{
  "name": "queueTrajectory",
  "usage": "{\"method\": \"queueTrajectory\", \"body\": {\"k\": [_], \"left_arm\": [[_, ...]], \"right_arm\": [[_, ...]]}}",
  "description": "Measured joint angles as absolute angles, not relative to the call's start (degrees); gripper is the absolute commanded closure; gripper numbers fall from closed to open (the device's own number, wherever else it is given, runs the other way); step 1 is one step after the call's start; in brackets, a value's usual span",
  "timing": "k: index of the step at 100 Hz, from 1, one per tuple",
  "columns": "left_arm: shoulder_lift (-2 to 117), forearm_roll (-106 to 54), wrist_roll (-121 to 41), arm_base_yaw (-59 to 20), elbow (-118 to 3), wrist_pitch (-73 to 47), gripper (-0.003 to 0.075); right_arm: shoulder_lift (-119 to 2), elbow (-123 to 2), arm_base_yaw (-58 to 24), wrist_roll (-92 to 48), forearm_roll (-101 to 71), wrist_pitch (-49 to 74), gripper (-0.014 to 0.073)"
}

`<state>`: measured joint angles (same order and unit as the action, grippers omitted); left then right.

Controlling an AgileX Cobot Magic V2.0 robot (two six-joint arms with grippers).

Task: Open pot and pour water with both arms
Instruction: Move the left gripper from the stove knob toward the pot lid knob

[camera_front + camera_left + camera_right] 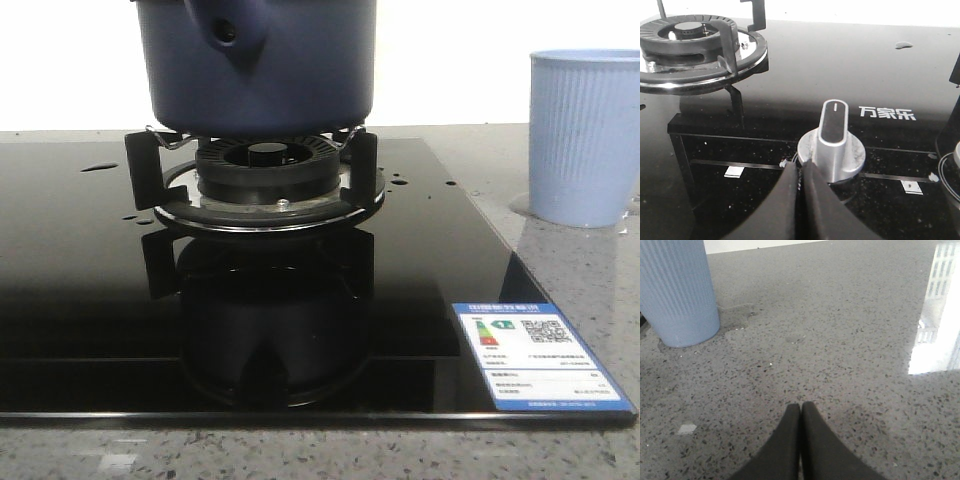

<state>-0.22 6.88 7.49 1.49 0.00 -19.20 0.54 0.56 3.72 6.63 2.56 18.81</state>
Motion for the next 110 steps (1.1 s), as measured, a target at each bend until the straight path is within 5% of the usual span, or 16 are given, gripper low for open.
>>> {"method": "queueTrajectory", "body": {"k": [81,110], "left_arm": [[-0.2,6.9,7.5,1.5,0.0,-19.2,0.0739],[-0.2,-7.2,7.5,1.5,0.1,-11.9,0.0739]], "right_arm": [[0.5,0.6,3.7,6.5,3.3,18.6,0.066],[0.5,0.6,3.7,6.6,-0.9,-1.8,0.066]]}}
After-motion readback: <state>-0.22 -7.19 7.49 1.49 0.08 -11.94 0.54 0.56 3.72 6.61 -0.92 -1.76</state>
